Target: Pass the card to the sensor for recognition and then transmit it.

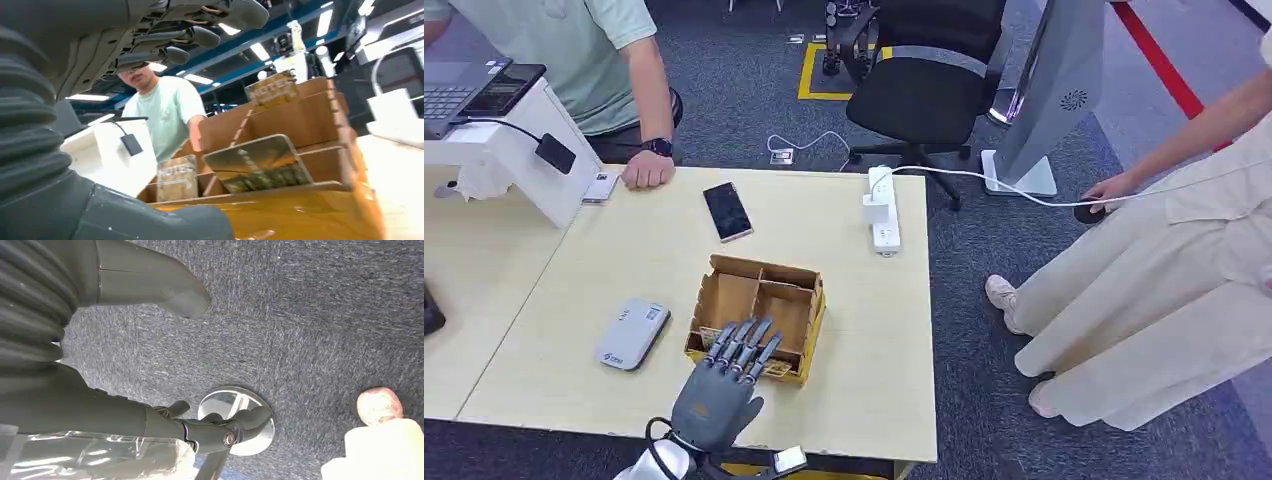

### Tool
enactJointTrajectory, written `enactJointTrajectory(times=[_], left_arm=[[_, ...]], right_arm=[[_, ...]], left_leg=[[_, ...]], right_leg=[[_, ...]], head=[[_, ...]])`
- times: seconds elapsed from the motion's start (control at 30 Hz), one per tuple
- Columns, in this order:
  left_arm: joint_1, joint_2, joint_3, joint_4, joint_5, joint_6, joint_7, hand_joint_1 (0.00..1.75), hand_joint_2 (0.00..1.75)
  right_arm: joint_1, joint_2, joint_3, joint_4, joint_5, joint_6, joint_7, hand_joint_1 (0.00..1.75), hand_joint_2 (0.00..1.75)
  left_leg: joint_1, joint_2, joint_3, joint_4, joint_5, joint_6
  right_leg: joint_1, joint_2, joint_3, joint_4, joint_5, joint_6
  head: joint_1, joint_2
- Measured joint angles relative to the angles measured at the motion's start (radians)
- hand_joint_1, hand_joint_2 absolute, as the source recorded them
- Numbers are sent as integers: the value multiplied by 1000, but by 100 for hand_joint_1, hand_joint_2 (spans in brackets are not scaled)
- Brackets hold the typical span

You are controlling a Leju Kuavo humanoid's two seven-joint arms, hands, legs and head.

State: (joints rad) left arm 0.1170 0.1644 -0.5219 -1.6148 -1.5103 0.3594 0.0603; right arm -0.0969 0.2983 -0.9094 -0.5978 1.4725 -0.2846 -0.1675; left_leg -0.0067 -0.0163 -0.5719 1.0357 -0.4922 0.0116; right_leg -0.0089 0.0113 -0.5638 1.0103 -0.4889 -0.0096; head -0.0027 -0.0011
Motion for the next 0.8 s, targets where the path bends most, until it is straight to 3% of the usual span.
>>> enactJointTrajectory(times=[0.8], left_arm=[[-70, -18, -52, 43, 0, 9, 35, 0, 175]], right_arm=[[-2, 0, 19, 10, -1, 0, 3, 0, 175]], left_leg=[[0, 0, 0, 0, 0, 0]], right_leg=[[0, 0, 0, 0, 0, 0]], head=[[0, 0]])
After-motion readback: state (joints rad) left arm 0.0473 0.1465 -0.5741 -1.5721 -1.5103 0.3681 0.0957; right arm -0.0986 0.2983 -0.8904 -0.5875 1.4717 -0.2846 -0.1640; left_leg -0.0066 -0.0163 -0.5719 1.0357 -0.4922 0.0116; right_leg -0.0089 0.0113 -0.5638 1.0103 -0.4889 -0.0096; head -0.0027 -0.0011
